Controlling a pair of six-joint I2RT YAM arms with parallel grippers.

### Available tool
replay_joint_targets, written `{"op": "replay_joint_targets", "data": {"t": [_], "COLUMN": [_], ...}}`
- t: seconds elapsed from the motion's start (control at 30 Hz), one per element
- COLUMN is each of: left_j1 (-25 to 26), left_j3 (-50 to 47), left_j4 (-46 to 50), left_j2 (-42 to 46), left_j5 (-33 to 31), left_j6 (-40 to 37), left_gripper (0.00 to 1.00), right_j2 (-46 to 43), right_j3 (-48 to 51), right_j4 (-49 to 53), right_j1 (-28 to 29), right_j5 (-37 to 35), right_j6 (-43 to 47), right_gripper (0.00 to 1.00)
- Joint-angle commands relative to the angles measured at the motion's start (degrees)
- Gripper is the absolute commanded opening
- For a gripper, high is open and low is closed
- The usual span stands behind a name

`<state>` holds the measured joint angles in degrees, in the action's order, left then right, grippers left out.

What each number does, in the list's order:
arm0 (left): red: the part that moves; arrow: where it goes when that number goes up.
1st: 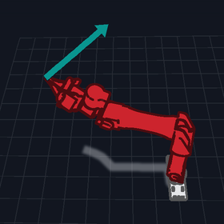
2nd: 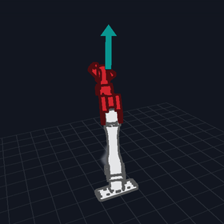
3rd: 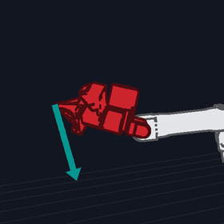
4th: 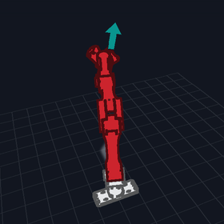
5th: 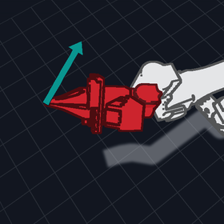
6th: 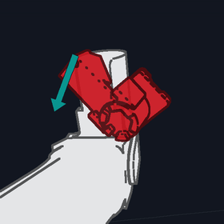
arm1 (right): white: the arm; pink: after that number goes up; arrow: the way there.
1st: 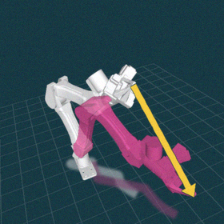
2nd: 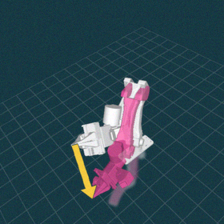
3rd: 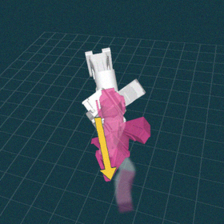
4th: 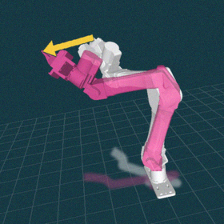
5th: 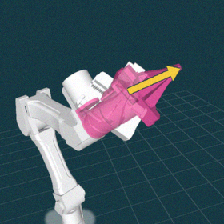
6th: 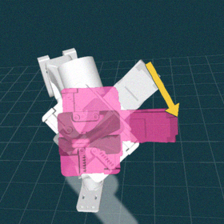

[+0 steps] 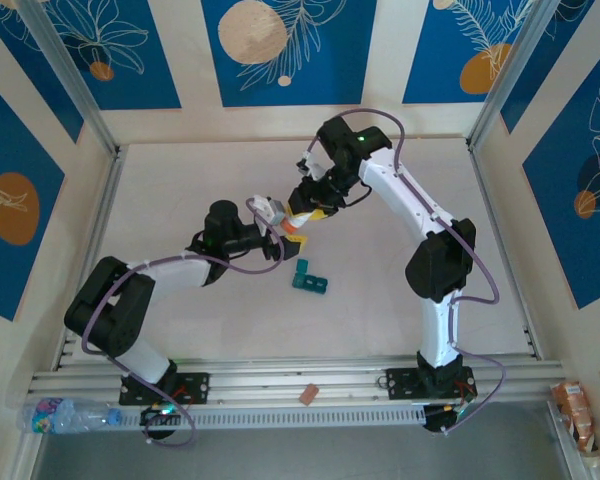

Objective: Sort the pills into containers

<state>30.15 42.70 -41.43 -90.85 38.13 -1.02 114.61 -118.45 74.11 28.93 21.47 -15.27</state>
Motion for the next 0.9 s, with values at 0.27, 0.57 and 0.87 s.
{"op": "replay_joint_targets", "data": {"t": [0.27, 0.57, 0.87], "left_j1": [0.56, 0.7, 0.74], "left_j3": [1.51, 1.51, 1.95], "left_j4": [-1.73, -1.66, -0.94], "left_j2": [0.32, 0.67, 1.38], "left_j5": [1.64, 1.86, 2.37], "left_j6": [1.02, 1.54, 2.24], "left_gripper": [0.68, 0.58, 0.46], "right_j2": [0.44, 0.74, 0.54], "right_j3": [0.94, 1.35, 2.52], "right_j4": [-0.11, -0.17, -0.56], "right_j1": [1.3, 1.96, 2.28], "right_j5": [2.8, 2.8, 2.95], "right_j6": [-0.11, -0.2, -0.35], "right_gripper": [0.39, 0.39, 0.39]}}
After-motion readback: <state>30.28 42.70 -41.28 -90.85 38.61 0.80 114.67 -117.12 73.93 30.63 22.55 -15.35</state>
